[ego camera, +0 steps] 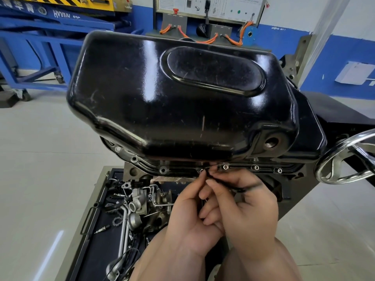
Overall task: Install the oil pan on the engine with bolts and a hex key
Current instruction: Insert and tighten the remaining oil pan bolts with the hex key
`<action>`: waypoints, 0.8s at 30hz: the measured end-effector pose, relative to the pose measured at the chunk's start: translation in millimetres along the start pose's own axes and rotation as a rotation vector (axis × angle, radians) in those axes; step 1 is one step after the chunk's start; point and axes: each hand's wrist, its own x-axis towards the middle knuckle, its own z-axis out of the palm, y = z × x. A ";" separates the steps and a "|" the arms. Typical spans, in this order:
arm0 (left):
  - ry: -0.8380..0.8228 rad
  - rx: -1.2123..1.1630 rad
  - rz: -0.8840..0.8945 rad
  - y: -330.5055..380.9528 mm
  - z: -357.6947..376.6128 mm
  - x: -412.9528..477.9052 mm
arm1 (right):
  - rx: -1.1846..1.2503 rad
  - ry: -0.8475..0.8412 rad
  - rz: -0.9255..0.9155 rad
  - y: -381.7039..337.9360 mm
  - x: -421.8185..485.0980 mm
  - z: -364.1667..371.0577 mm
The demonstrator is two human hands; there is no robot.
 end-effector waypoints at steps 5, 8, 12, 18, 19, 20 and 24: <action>0.227 0.042 0.037 -0.8 -0.7 6.3 | -0.034 -0.013 -0.031 1.6 2.2 -1.9; 0.250 0.008 0.047 0.3 -4.3 8.3 | -0.024 -0.091 -0.027 -1.2 3.0 -4.5; 0.225 0.035 0.063 -1.6 -4.9 7.7 | -0.114 -0.186 -0.159 -2.6 3.2 -9.7; 0.090 0.033 -0.016 1.1 -1.7 2.8 | -0.087 -0.087 -0.113 0.0 2.9 -7.1; 0.099 0.025 -0.025 2.3 -0.3 2.0 | -0.073 -0.058 -0.103 0.6 3.3 -6.1; 0.134 0.027 -0.022 3.5 -0.5 2.9 | -0.062 -0.036 -0.094 1.3 4.2 -5.3; 0.210 -0.008 -0.013 6.2 -2.1 5.4 | -0.074 -0.020 -0.071 2.7 5.5 -3.2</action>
